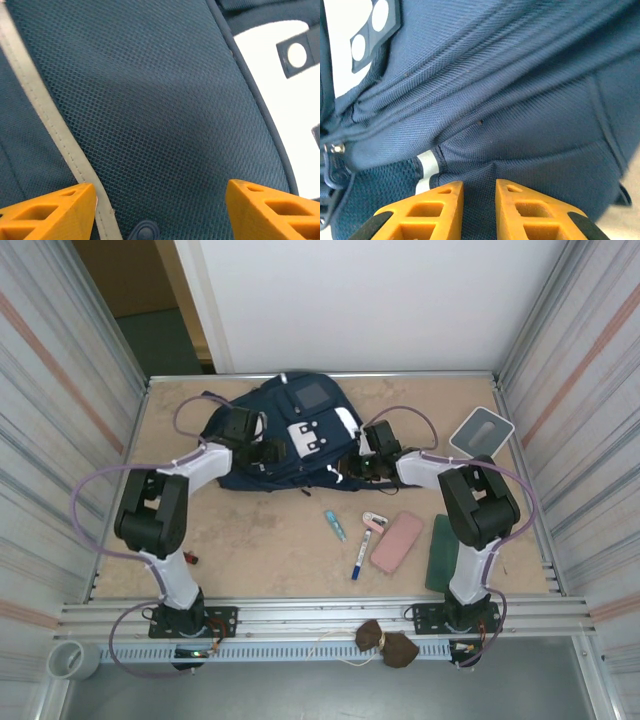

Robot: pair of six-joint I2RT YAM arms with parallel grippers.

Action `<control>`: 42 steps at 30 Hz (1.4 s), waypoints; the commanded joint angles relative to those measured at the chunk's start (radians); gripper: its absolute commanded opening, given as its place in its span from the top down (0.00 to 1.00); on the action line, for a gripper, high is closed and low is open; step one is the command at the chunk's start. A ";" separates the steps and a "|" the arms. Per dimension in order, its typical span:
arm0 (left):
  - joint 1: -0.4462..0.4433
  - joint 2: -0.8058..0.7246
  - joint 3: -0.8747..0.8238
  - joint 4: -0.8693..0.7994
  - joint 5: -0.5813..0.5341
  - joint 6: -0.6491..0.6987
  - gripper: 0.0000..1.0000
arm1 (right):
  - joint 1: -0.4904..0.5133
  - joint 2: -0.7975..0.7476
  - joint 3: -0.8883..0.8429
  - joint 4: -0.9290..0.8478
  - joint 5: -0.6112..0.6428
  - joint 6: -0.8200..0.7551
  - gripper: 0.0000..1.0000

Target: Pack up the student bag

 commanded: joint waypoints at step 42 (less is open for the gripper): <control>-0.307 0.000 -0.018 -0.023 -0.335 -0.070 0.56 | 0.008 0.024 -0.057 0.076 -0.082 0.039 0.76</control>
